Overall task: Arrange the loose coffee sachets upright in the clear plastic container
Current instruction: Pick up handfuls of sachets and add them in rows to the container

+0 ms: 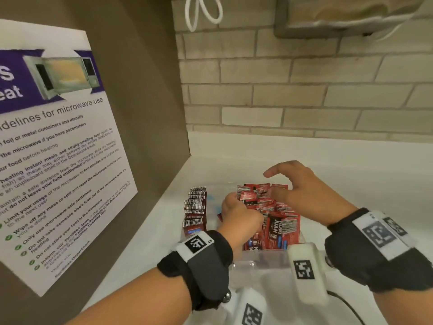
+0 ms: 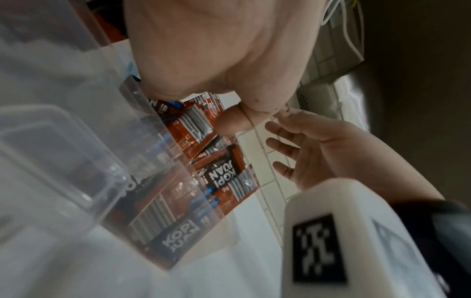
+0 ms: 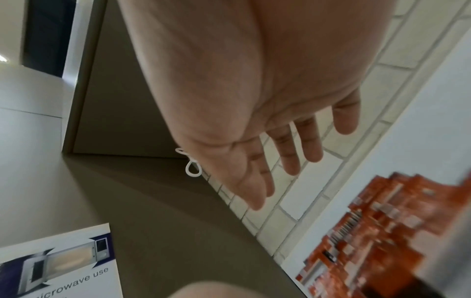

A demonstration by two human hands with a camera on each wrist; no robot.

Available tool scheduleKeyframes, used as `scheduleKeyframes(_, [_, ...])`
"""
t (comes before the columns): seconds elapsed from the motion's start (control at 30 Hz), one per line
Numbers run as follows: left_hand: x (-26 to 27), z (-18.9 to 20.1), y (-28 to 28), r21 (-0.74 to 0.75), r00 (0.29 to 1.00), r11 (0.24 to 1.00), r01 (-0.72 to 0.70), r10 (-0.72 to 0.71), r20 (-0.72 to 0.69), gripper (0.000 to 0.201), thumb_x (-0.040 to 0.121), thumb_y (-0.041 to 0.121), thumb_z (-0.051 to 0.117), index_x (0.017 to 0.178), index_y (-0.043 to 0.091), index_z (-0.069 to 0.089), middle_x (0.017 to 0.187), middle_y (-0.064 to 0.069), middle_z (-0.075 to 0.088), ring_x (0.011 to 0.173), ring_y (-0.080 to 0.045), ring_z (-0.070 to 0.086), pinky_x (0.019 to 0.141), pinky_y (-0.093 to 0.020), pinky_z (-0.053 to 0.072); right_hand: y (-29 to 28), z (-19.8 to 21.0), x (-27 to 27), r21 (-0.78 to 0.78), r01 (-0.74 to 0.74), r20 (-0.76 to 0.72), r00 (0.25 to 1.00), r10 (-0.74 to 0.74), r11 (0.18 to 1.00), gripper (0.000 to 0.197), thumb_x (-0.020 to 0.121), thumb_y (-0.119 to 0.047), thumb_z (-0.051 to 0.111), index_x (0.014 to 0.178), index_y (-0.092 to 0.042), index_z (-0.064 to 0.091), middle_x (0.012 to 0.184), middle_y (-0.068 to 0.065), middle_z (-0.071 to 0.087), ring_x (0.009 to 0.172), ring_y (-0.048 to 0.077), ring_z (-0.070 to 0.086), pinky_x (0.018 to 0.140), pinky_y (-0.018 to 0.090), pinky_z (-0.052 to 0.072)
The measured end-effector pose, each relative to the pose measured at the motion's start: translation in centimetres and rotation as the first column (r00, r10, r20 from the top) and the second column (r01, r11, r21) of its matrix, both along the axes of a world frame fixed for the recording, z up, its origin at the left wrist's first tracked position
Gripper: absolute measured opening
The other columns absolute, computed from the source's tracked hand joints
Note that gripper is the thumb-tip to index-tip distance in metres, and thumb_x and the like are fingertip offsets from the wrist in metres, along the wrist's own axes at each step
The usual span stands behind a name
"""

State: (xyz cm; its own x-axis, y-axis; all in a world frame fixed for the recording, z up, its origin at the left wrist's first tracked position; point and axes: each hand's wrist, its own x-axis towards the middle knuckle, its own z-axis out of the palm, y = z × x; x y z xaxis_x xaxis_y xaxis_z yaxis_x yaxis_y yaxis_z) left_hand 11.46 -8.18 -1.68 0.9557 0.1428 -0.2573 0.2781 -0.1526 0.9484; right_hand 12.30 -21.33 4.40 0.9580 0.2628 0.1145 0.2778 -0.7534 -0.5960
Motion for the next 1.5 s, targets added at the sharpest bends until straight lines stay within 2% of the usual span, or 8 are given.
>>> scheduleKeyframes(0.17, [0.5,-0.7,-0.1,0.118,0.999,0.993,-0.031,0.035,-0.029,0.077,0.074,-0.01,0.05,0.14,0.018,0.022,0.137,-0.003,0.027,0.13,-0.022,0.032,0.104,-0.041,0.042,-0.4,-1.4,-1.0,0.047,0.015,-0.014,1.0,-0.015,0.999,0.028,0.087,-0.023,0.058,0.106,-0.041,0.049,0.124,-0.011,0.039,0.122,0.015,0.035,0.105,0.047,0.032])
scheduleKeyframes(0.33, [1.0,-0.7,-0.2,0.056,0.99,0.996,-0.074,0.08,-0.119,0.059,0.072,-0.013,0.056,0.115,0.018,0.031,0.108,-0.001,0.04,0.105,-0.02,0.046,0.082,-0.033,0.05,-0.6,-2.1,-1.6,0.049,0.036,-0.021,0.999,-0.035,0.998,0.027,0.087,-0.024,0.058,0.106,-0.04,0.048,0.118,-0.015,0.037,0.12,0.013,0.035,0.103,0.047,0.034])
scheduleKeyframes(0.47, [1.2,-1.0,0.0,0.109,0.991,0.993,-0.034,0.048,-0.126,0.069,0.076,-0.012,0.052,0.132,0.019,0.026,0.124,-0.004,0.036,0.11,-0.02,0.04,0.095,-0.039,0.048,-0.7,-2.3,-1.8,0.035,0.046,-0.037,0.998,-0.044,0.998,0.026,0.087,-0.026,0.058,0.107,-0.04,0.049,0.118,-0.015,0.037,0.12,0.012,0.034,0.103,0.048,0.034])
scheduleKeyframes(0.9, [0.4,-0.2,0.6,0.149,0.977,0.975,0.168,-0.144,-0.158,0.068,0.071,-0.007,0.06,0.132,0.012,0.035,0.129,-0.011,0.039,0.115,-0.03,0.049,0.089,-0.042,0.053,-0.4,-3.3,-1.9,-0.003,0.041,-0.05,0.998,-0.041,0.999,0.026,0.088,-0.028,0.056,0.111,-0.039,0.049,0.125,-0.016,0.037,0.121,0.01,0.034,0.105,0.046,0.033])
scheduleKeyframes(1.03, [0.3,0.0,0.8,0.058,0.97,0.974,0.22,-0.212,-0.122,0.061,0.068,-0.007,0.058,0.123,0.014,0.042,0.121,-0.015,0.051,0.105,-0.028,0.058,0.078,-0.038,0.056,0.0,-3.5,-1.5,-0.081,0.04,0.021,0.999,-0.038,0.996,0.037,0.088,-0.029,0.056,0.121,-0.039,0.045,0.139,-0.015,0.031,0.126,0.009,0.027,0.101,0.037,0.022])
scheduleKeyframes(1.2, [-0.1,-0.1,1.2,-0.068,0.959,0.963,0.261,-0.267,-0.092,0.058,0.083,-0.008,0.054,0.129,0.017,0.029,0.113,-0.014,0.056,0.101,-0.025,0.062,0.077,-0.034,0.056,0.4,-3.0,-0.3,-0.306,-0.118,0.016,0.992,0.129,0.945,0.06,0.089,-0.035,0.052,0.139,-0.048,0.023,0.154,-0.024,0.003,0.141,0.005,0.003,0.11,0.047,0.005])
scheduleKeyframes(1.33, [-0.2,-0.2,1.2,-0.096,0.957,0.955,0.279,-0.285,-0.047,0.065,0.084,-0.009,0.059,0.13,0.024,0.027,0.115,-0.014,0.056,0.103,-0.028,0.063,0.082,-0.04,0.056,0.3,-2.9,0.5,-0.456,-0.147,-0.022,0.988,0.154,0.878,0.057,0.094,-0.037,0.043,0.143,-0.048,0.016,0.155,-0.021,0.007,0.143,0.008,0.004,0.11,0.054,-0.001])
scheduleKeyframes(1.5, [-0.1,-0.2,1.4,-0.122,0.953,0.945,0.303,-0.302,0.024,0.065,0.085,-0.012,0.053,0.129,0.032,0.033,0.11,-0.006,0.057,0.1,-0.031,0.065,0.079,-0.04,0.057,0.1,-3.1,0.4,-0.468,-0.098,0.01,0.993,0.117,0.878,0.055,0.095,-0.04,0.04,0.144,-0.046,0.016,0.156,-0.019,0.004,0.144,0.01,0.002,0.111,0.053,0.001])
